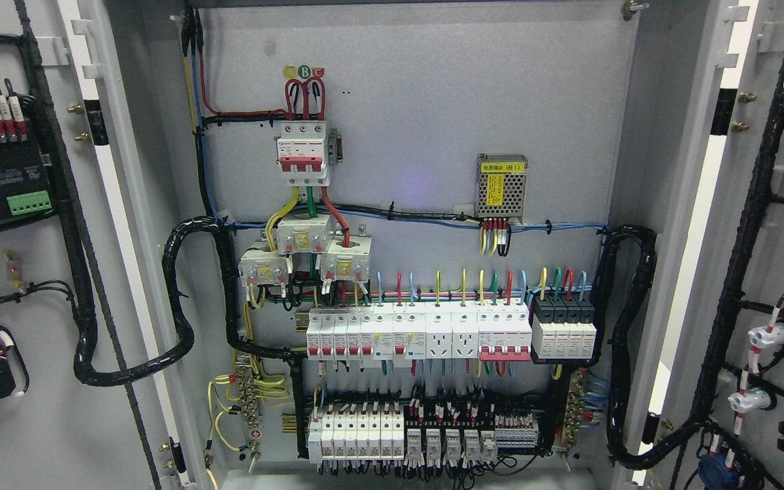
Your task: Open door with both hands
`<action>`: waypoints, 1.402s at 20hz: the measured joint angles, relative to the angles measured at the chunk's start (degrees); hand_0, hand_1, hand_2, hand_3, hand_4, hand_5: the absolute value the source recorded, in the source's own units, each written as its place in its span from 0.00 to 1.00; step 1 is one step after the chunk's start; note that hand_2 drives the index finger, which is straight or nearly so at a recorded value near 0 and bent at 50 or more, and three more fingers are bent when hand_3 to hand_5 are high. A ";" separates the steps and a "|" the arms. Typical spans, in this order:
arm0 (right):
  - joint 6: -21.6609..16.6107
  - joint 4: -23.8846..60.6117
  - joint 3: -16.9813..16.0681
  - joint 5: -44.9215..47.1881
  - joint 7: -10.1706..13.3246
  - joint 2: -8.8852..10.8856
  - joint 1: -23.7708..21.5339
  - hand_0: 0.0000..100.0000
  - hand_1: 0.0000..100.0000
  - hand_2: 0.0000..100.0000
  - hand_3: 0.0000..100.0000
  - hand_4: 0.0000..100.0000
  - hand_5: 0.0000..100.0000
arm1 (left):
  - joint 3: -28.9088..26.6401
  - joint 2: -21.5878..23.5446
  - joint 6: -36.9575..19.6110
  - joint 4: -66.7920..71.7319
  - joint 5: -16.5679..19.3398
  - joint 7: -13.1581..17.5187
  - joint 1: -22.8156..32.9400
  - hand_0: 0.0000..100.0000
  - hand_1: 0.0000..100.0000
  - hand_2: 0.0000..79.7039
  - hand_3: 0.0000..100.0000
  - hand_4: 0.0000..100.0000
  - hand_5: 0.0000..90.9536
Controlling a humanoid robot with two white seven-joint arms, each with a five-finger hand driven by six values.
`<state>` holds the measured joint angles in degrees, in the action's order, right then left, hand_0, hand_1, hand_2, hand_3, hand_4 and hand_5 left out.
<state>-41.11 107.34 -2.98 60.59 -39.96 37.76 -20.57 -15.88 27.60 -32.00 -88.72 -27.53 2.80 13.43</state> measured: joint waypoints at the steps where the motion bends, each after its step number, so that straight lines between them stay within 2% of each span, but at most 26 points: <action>1: 0.00 0.13 0.68 -0.88 0.57 -0.22 0.04 0.00 0.00 0.00 0.00 0.00 0.00 | 0.40 -0.01 -0.07 -0.26 0.04 -0.03 -0.07 0.00 0.00 0.00 0.00 0.04 0.00; 4: 0.00 0.44 2.84 -3.00 2.08 -1.04 0.19 0.00 0.00 0.00 0.00 0.00 0.00 | 1.63 -0.05 -0.17 -1.01 0.13 -0.06 -0.18 0.00 0.00 0.00 0.00 0.04 0.00; 10: 0.40 0.62 6.96 -5.86 8.13 -3.68 0.32 0.00 0.00 0.00 0.00 0.00 0.00 | 5.35 -0.11 -0.22 -2.57 0.43 -0.10 -0.12 0.00 0.00 0.00 0.00 0.04 0.00; 13: 0.42 0.42 8.91 -7.52 9.90 -5.31 0.09 0.00 0.00 0.00 0.00 0.00 0.00 | 7.95 -0.22 -0.23 -3.21 1.59 -0.25 0.18 0.00 0.00 0.00 0.00 0.04 0.00; 20: 0.47 -1.04 13.50 -13.78 10.67 -9.30 -1.27 0.00 0.00 0.00 0.00 0.00 0.00 | 13.88 -1.76 -0.46 -4.08 6.82 -0.46 3.19 0.00 0.00 0.00 0.00 0.04 0.00; 28: 0.49 -4.99 17.97 -16.45 10.72 -12.92 -4.39 0.00 0.00 0.00 0.00 0.00 0.00 | 19.94 -6.20 2.80 -3.91 14.56 -0.74 9.14 0.00 0.00 0.00 0.00 0.04 0.00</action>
<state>-40.62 102.35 14.99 44.14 -29.24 24.84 -24.96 4.07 21.40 -29.20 -92.63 -12.97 2.05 22.56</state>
